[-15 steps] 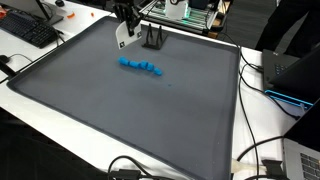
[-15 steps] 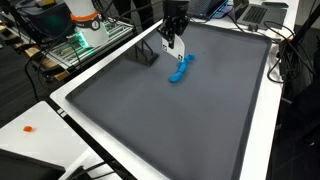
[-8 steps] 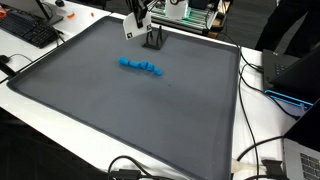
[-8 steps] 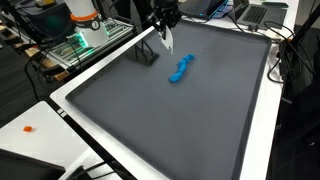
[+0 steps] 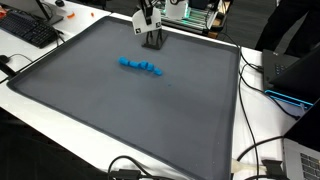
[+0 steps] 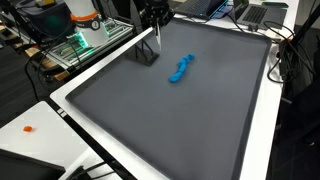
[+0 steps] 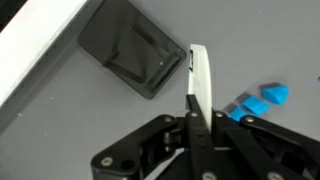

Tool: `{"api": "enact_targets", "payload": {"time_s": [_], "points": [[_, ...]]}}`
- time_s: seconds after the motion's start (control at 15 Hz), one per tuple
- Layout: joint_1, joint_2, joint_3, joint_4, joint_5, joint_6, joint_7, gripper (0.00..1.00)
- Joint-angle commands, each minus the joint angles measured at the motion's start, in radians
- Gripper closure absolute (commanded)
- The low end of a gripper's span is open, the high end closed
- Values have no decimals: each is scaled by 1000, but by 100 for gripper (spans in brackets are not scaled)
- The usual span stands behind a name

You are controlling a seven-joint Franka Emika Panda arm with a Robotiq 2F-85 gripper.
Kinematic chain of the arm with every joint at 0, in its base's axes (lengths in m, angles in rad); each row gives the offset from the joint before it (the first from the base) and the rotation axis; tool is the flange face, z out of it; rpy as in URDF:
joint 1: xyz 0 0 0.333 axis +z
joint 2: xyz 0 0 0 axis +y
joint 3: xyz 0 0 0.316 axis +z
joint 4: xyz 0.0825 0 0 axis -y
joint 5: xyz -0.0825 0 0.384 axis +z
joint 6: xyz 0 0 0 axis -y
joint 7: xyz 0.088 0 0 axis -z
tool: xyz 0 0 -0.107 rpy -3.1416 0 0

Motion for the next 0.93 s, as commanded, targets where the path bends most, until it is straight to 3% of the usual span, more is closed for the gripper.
{"api": "enact_targets", "payload": {"time_s": [0.0, 0.4, 0.87], "points": [[-9, -41, 15, -69, 30, 26, 113, 99], [-7, -43, 16, -124, 58, 73, 194, 99], [-4, -41, 17, -213, 138, 223, 218, 99]]}}
